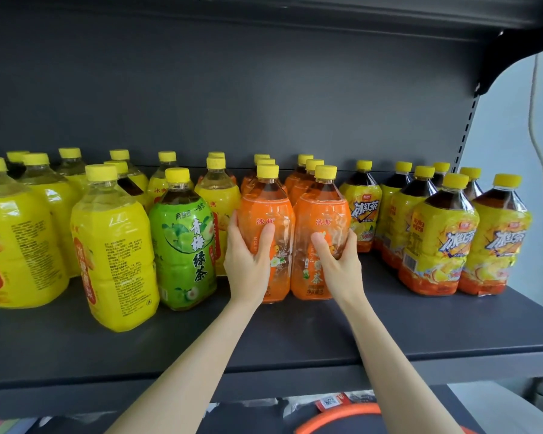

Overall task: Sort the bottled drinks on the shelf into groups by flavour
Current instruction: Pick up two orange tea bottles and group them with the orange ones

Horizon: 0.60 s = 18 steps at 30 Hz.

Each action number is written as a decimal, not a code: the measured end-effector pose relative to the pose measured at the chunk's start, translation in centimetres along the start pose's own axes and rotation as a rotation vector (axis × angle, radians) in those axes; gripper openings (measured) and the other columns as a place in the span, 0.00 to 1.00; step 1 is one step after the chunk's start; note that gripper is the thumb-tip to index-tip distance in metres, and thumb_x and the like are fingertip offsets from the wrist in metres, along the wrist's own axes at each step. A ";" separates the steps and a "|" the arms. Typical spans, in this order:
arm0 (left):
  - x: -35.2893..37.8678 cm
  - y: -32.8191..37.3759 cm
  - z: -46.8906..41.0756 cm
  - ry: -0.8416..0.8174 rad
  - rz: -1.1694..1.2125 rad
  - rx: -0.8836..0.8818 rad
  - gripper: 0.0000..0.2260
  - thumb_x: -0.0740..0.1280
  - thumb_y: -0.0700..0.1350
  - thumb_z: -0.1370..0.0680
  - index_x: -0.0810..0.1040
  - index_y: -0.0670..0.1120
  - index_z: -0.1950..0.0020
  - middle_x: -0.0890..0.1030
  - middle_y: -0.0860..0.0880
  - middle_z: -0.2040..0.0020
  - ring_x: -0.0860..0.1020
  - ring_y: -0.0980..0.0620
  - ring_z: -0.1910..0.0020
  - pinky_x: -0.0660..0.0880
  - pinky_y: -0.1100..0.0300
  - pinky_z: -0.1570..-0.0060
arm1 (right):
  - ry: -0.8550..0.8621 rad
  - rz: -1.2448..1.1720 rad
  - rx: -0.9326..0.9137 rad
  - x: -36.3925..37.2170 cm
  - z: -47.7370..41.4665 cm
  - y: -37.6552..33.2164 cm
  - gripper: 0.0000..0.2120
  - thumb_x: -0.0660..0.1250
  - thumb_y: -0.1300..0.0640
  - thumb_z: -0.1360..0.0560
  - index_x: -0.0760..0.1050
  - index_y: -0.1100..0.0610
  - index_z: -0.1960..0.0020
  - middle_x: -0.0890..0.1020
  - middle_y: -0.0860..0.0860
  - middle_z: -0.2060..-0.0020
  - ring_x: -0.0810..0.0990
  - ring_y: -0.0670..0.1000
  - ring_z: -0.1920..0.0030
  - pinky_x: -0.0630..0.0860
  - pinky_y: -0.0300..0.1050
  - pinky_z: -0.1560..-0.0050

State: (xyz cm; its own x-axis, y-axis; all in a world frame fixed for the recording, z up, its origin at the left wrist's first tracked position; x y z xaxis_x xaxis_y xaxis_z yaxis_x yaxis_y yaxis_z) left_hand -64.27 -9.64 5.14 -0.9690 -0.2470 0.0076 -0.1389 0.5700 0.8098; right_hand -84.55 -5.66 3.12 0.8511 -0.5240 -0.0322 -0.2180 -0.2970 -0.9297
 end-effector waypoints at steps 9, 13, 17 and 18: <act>0.2 -0.2 -0.3 -0.012 -0.010 0.014 0.35 0.59 0.65 0.28 0.61 0.47 0.26 0.74 0.48 0.34 0.74 0.50 0.37 0.72 0.56 0.39 | -0.005 0.004 0.006 -0.1 -0.3 0.3 0.32 0.67 0.45 0.26 0.59 0.51 0.27 0.76 0.47 0.40 0.77 0.48 0.43 0.75 0.42 0.46; 0.4 -0.4 -0.5 -0.024 -0.002 0.016 0.35 0.60 0.65 0.28 0.61 0.46 0.27 0.74 0.48 0.35 0.74 0.50 0.37 0.72 0.58 0.39 | -0.005 0.015 0.000 -0.1 -0.3 0.3 0.31 0.67 0.45 0.26 0.60 0.51 0.27 0.76 0.46 0.42 0.77 0.48 0.44 0.74 0.39 0.50; 0.5 -0.4 -0.5 -0.044 0.019 0.018 0.38 0.59 0.68 0.30 0.61 0.46 0.27 0.74 0.48 0.35 0.74 0.51 0.37 0.71 0.62 0.41 | -0.023 0.020 -0.001 0.1 0.0 0.0 0.32 0.67 0.45 0.26 0.57 0.52 0.27 0.75 0.46 0.41 0.76 0.48 0.43 0.74 0.42 0.48; 0.5 -0.5 -0.6 -0.049 0.023 0.015 0.38 0.58 0.68 0.30 0.61 0.46 0.27 0.74 0.48 0.35 0.74 0.51 0.38 0.71 0.62 0.42 | -0.028 0.021 -0.001 0.2 0.0 0.0 0.33 0.66 0.45 0.26 0.57 0.52 0.27 0.74 0.46 0.41 0.76 0.48 0.43 0.73 0.42 0.47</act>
State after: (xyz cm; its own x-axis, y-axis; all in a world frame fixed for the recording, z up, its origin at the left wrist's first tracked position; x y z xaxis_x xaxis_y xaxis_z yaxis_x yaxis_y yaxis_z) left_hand -64.54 -10.47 5.12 -0.9807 -0.1956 -0.0031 -0.1195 0.5868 0.8009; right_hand -84.37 -5.73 3.12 0.8592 -0.5080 -0.0619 -0.2365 -0.2870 -0.9283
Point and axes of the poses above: each hand's wrist, its own z-axis away from the middle knuckle, its own x-axis out of the palm, y = z × x, the point moved 10 cm from there along -z, towards the middle knuckle
